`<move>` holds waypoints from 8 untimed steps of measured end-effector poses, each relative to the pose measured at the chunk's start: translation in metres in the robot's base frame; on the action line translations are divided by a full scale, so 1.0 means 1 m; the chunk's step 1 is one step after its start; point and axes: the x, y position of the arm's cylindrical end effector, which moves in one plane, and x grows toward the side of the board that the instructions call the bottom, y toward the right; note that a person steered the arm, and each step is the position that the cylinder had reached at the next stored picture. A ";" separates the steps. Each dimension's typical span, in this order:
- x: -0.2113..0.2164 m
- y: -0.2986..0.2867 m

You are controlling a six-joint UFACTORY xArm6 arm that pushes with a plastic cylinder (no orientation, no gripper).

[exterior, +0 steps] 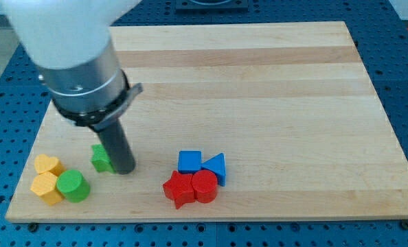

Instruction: Push the green star into the right side of the yellow heart

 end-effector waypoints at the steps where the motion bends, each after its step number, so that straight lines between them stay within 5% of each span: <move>1: 0.000 -0.012; 3: -0.050 0.029; 8: -0.004 -0.032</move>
